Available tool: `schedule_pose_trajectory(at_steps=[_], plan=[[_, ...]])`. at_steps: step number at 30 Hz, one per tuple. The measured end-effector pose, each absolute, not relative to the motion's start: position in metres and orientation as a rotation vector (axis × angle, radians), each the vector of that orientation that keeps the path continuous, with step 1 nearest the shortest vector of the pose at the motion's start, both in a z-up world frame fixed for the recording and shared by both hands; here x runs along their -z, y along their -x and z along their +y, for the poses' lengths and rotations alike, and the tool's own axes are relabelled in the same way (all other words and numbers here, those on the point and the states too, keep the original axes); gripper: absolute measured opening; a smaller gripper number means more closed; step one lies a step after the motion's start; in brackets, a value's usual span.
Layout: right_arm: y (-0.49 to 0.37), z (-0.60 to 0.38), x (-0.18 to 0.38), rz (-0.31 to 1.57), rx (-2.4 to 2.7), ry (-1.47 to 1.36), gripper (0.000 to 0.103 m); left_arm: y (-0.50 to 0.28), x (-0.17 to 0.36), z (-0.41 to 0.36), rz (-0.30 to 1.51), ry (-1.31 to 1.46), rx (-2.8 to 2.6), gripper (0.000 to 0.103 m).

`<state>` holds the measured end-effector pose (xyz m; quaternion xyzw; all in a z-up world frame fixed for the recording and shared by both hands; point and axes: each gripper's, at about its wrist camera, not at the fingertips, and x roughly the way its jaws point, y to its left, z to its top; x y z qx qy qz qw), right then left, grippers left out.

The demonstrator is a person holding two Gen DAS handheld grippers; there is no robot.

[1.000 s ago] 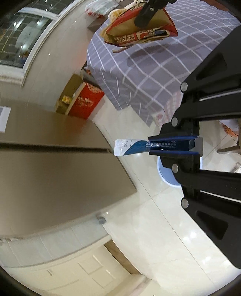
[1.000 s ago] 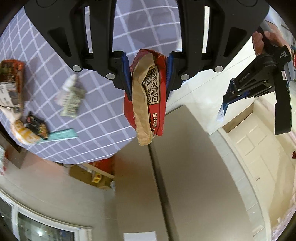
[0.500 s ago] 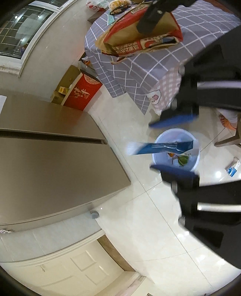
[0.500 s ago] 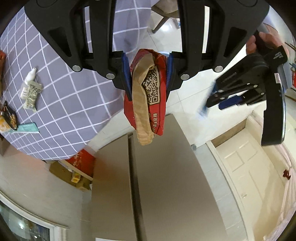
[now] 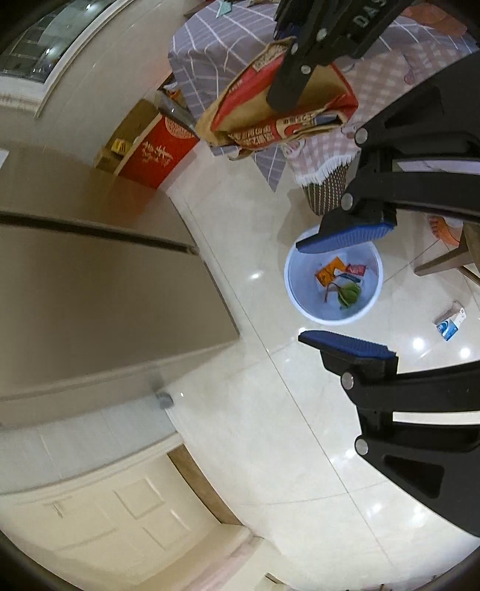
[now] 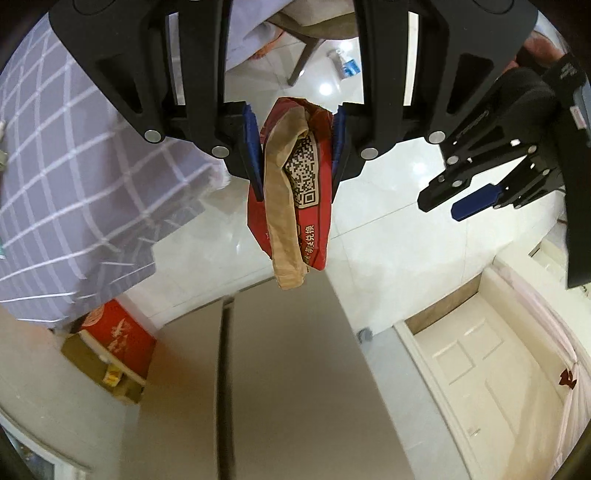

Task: Collect trash
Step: 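Carry the bag and tube over the blue bucket and open both grippers, then swing both tools back toward the table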

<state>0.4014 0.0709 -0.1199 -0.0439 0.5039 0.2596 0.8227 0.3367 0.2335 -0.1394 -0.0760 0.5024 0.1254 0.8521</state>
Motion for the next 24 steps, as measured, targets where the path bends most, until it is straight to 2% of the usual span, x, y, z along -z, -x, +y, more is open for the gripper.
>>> schedule_pose_trajectory(at_steps=[1, 3, 4, 5, 7, 16, 24], plan=[[-0.402, 0.076, 0.121, 1.076, -0.563, 0.092, 0.032, -0.334, 0.139, 0.238, 1.057, 0.165, -0.274, 0.043], [-0.404, 0.085, 0.119, 1.061, -0.585, 0.083, 0.045, -0.327, 0.139, 0.248, 1.053, 0.176, -0.296, 0.043], [-0.404, 0.089, 0.116, 1.033, -0.594, 0.077, 0.070, -0.324, 0.138, 0.253, 1.051, 0.182, -0.307, 0.043], [-0.403, 0.091, 0.114, 0.999, -0.602, 0.077, 0.082, -0.322, 0.138, 0.256, 1.050, 0.186, -0.314, 0.043], [-0.401, 0.094, 0.110, 0.949, -0.602, 0.094, 0.082, -0.317, 0.137, 0.263, 1.045, 0.195, -0.330, 0.043], [-0.395, 0.089, 0.132, 1.059, -0.608, 0.125, 0.082, -0.303, 0.128, 0.265, 1.019, 0.201, -0.364, 0.043], [-0.383, 0.077, 0.121, 1.035, -0.642, 0.119, 0.081, -0.298, 0.112, 0.247, 0.986, 0.173, -0.364, 0.043]])
